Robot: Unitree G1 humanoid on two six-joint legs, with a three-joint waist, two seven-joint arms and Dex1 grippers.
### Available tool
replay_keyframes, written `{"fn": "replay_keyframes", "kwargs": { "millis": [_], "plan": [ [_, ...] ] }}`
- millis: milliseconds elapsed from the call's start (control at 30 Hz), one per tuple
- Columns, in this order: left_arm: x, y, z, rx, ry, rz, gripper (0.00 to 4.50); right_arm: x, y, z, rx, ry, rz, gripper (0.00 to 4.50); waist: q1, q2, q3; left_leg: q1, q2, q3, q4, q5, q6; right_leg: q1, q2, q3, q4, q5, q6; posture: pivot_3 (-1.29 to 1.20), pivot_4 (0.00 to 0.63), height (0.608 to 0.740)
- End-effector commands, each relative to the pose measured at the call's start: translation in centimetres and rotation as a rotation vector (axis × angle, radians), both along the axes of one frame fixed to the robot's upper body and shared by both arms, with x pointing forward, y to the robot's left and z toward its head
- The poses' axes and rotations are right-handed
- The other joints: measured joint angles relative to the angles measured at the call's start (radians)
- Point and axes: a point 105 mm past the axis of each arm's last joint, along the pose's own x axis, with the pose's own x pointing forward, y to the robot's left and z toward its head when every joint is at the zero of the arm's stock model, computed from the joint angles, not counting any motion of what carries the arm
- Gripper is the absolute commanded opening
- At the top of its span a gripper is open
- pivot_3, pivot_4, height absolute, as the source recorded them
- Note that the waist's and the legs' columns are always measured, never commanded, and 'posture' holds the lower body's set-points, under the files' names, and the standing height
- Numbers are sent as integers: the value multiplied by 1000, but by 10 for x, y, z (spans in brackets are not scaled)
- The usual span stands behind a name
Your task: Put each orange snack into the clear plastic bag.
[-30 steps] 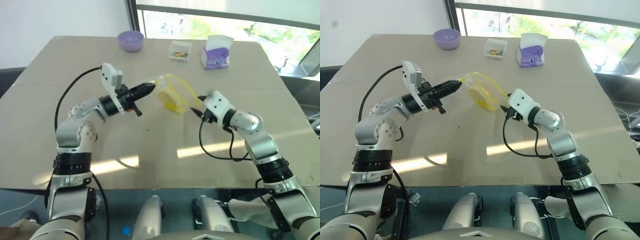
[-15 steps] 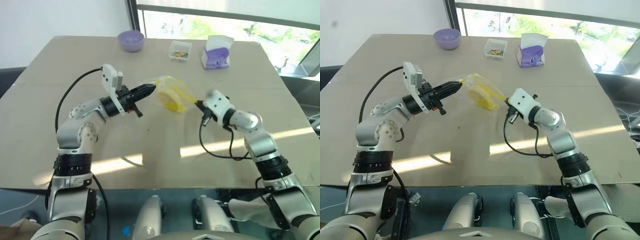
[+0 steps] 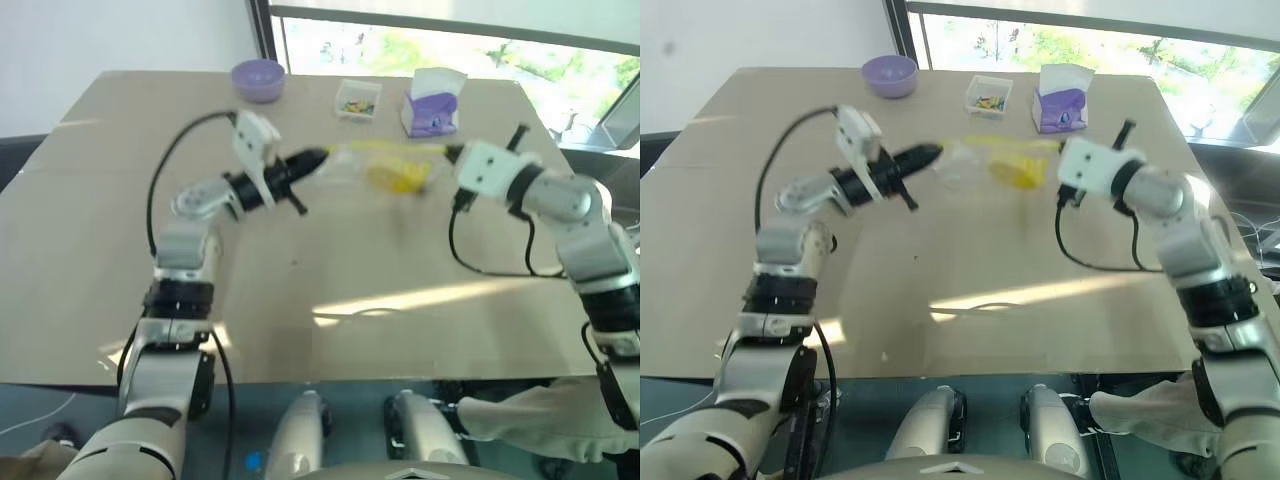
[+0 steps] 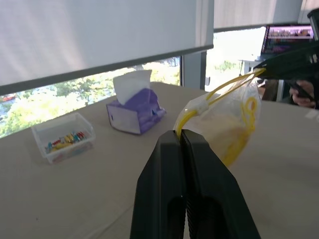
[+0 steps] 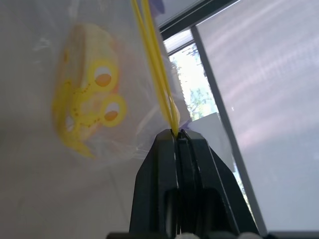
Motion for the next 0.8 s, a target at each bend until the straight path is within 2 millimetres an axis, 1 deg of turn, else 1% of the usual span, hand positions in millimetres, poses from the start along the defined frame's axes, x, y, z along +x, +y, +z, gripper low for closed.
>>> {"fn": "replay_keyframes", "kwargs": {
  "millis": [33, 100, 167, 233, 300, 333, 400, 467, 533, 600, 667, 733, 800],
  "plan": [
    [-19, -2, -5, 70, -52, -65, 0, -17, 4, -17, -28, 39, 19, 46, 2, 0, 0, -1, 0, 0, 0, 0, 0, -1, 0, 0, 0, 0, 0, 0, 150, 733],
    [-33, -1, -16, 102, -41, -100, 0, -34, 9, -38, -7, 119, 47, 46, 3, 0, 1, -3, 0, 1, 1, 0, 0, -4, 0, 0, 1, 0, 0, 0, 150, 733],
    [-44, 2, -22, 111, -32, -124, 0, -50, 12, -54, 28, 204, 69, 46, 3, 0, 0, -3, 0, 0, 2, 0, 0, -3, 0, 0, 2, 0, 0, 0, 150, 733],
    [-50, 4, -24, 115, -35, -129, 0, -59, 11, -61, 52, 261, 64, 46, 4, 0, 0, -1, 0, -1, 2, 0, 0, -1, 0, 0, 2, 0, 0, 0, 150, 733],
    [-52, 4, -23, 111, -36, -130, 0, -62, 10, -62, 85, 282, 57, 46, 4, 0, 1, 0, 0, 0, 3, 0, 0, -1, 0, 0, 2, 0, 0, 0, 150, 733],
    [-52, 4, -23, 109, -35, -130, 0, -63, 9, -61, 92, 281, 52, 568, 4, 0, 1, 0, 1, -1, 5, 0, 0, 1, 0, -1, 2, 0, 0, 0, 150, 733],
    [-54, 2, -25, 126, -45, -138, 0, -65, 7, -56, 117, 256, 43, 1139, 4, 0, 0, 2, 1, -2, 8, 0, 0, 4, 0, -2, 2, -1, 0, 0, 150, 733],
    [-54, 2, -25, 134, -56, -141, 0, -67, 4, -44, 155, 221, 39, 1952, 4, 0, 0, 3, 1, -2, 9, 0, 0, 5, 0, -2, 2, -1, 0, 0, 150, 733],
    [-53, 1, -25, 135, -60, -140, 0, -72, 7, -32, 147, 192, 76, 1952, 4, 0, 0, 2, 1, -2, 9, 0, 0, 5, 1, -2, 2, 0, 1, 0, 150, 733],
    [-53, 0, -25, 145, -68, -146, 0, -78, 21, -17, 203, 174, 142, 1952, 4, 0, 0, 2, 1, -3, 9, 0, 1, 5, 1, -2, 2, 1, 2, 0, 150, 733],
    [-52, -2, -26, 159, -79, -153, 0, -83, 41, -3, 251, 153, 219, 1952, 1, 0, 1, 2, 1, -3, 8, 0, 1, 5, 1, -2, 2, 1, 2, 0, 150, 733],
    [-51, -4, -27, 161, -80, -156, 0, -84, 58, 2, 252, 135, 273, 1952, -1, 0, 1, 2, 1, -3, 8, 0, 1, 4, 2, -2, 2, 1, 2, 0, 150, 733],
    [-51, -6, -27, 164, -81, -167, 0, -81, 75, 2, 239, 124, 311, 1952, 1, 0, 1, 2, 1, -3, 8, 0, 1, 4, 2, -2, 2, 1, 2, 0, 150, 733]
  ]
}}
